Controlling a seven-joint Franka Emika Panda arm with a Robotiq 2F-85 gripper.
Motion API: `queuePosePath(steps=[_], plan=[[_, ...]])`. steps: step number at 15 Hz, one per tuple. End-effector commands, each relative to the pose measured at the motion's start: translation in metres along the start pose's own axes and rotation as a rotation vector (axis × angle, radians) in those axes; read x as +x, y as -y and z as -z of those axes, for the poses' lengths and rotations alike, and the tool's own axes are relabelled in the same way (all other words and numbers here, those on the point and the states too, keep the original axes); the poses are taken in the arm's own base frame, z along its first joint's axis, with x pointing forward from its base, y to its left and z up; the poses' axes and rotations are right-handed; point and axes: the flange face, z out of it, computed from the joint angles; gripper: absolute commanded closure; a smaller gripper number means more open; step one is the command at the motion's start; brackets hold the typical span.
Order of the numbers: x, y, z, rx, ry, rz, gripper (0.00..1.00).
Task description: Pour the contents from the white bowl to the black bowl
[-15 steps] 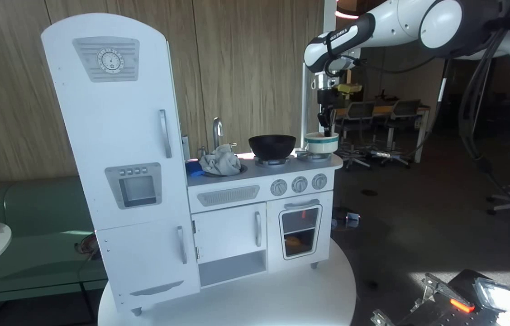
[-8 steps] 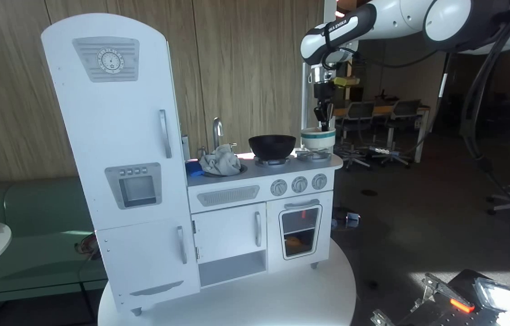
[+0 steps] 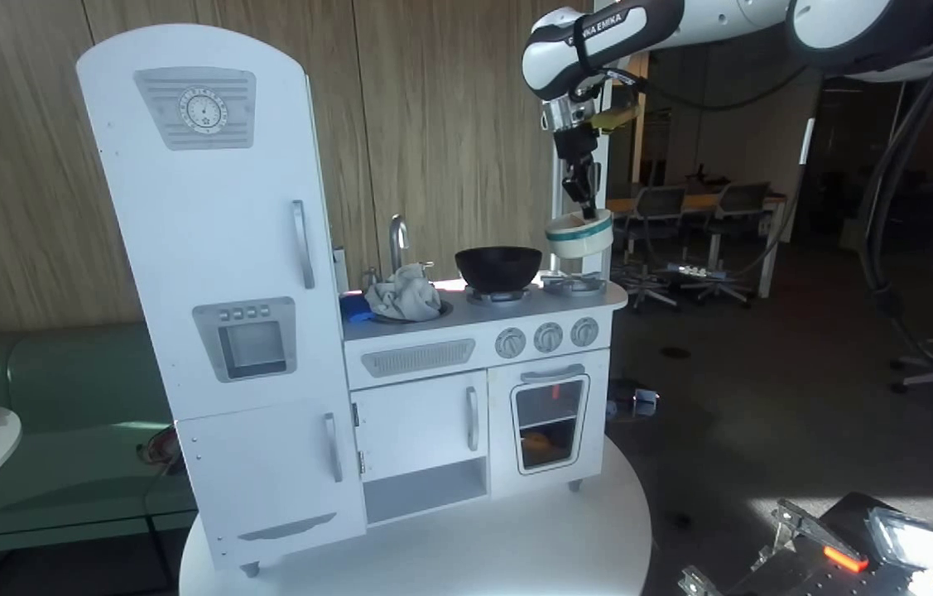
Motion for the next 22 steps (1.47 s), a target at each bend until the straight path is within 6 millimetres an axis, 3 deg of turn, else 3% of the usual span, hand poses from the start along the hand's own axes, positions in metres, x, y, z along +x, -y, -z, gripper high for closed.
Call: queuePosePath(steps=[1,8,14,22], plan=[[-0.004,0.012,0.038,-0.091,0.038,-0.003,0.97],[0.028,0.043,0.078,-0.266,0.041,0.045,0.97],[0.062,0.076,0.089,-0.416,0.051,0.099,0.96],[0.089,0.105,0.093,-0.643,0.086,0.13,0.96]])
